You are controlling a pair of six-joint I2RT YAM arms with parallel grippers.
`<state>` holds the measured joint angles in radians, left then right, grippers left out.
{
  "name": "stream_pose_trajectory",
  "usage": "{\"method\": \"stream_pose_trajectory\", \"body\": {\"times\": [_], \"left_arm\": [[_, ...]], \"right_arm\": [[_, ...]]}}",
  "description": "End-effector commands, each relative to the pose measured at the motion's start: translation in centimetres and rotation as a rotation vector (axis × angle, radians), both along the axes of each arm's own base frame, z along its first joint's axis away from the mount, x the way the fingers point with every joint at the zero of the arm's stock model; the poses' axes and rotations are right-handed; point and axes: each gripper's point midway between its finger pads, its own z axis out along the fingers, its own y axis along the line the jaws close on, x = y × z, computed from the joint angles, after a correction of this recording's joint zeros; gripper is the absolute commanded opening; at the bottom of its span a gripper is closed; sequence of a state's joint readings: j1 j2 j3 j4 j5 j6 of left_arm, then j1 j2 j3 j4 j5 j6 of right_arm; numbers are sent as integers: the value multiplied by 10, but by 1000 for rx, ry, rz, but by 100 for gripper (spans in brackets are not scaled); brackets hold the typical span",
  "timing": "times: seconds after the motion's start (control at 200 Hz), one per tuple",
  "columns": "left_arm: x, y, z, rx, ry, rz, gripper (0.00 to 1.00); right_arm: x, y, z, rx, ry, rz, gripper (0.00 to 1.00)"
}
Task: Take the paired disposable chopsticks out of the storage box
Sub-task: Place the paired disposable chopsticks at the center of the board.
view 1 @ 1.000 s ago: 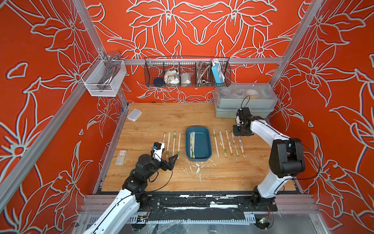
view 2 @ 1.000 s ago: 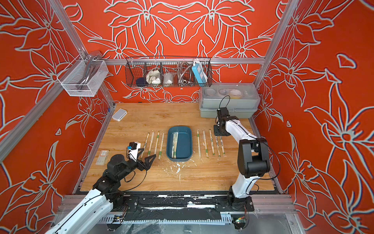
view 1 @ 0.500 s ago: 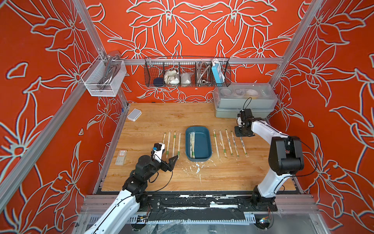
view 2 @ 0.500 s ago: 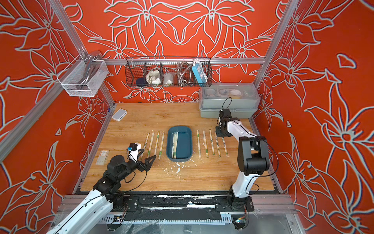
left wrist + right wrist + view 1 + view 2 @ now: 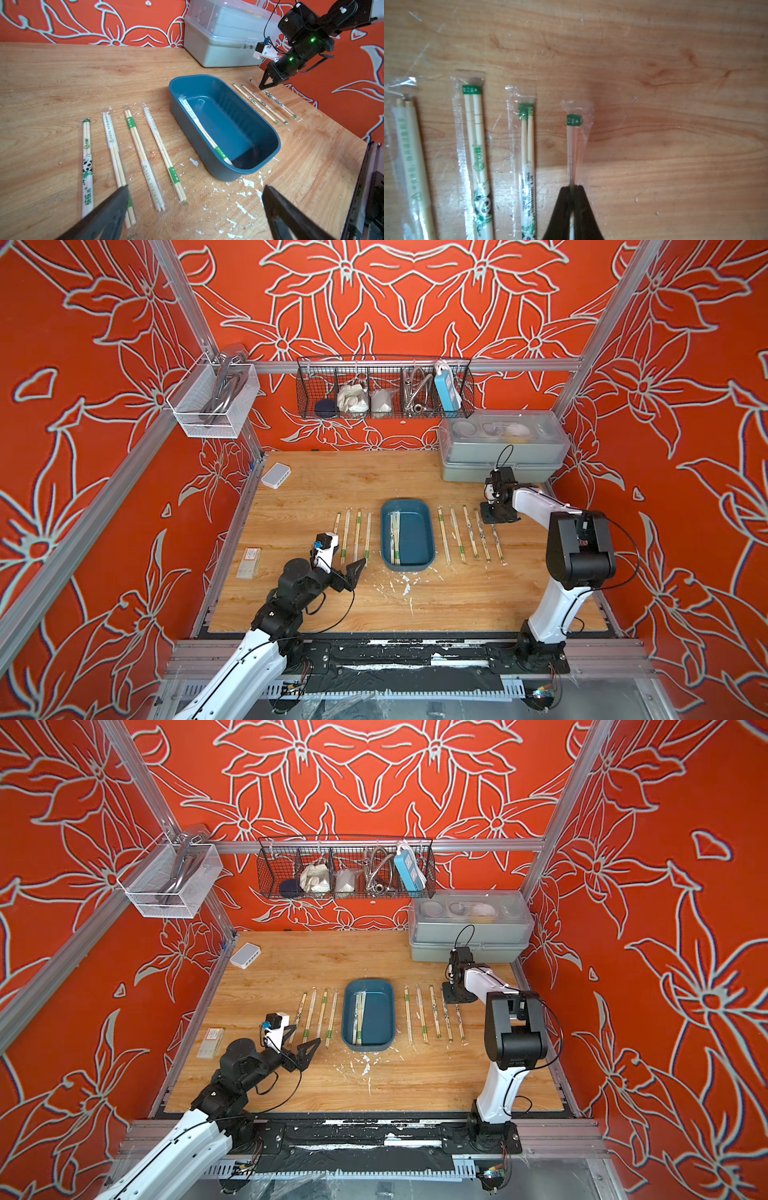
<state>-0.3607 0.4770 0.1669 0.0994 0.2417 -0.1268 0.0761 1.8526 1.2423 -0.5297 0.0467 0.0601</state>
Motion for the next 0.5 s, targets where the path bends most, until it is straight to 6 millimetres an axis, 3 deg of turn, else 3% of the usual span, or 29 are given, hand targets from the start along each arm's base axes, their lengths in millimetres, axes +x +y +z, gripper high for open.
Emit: {"method": "stream_pose_trajectory", "body": {"times": [0.0,0.495], "left_arm": [[0,-3,4,-4,-31,-16,100],[0,-2,5,-5,-31,-7,100]], "right_arm": [[8,-4,-1,-15,-5,13,0],[12,-15,-20,-69,35,-8,3]]}}
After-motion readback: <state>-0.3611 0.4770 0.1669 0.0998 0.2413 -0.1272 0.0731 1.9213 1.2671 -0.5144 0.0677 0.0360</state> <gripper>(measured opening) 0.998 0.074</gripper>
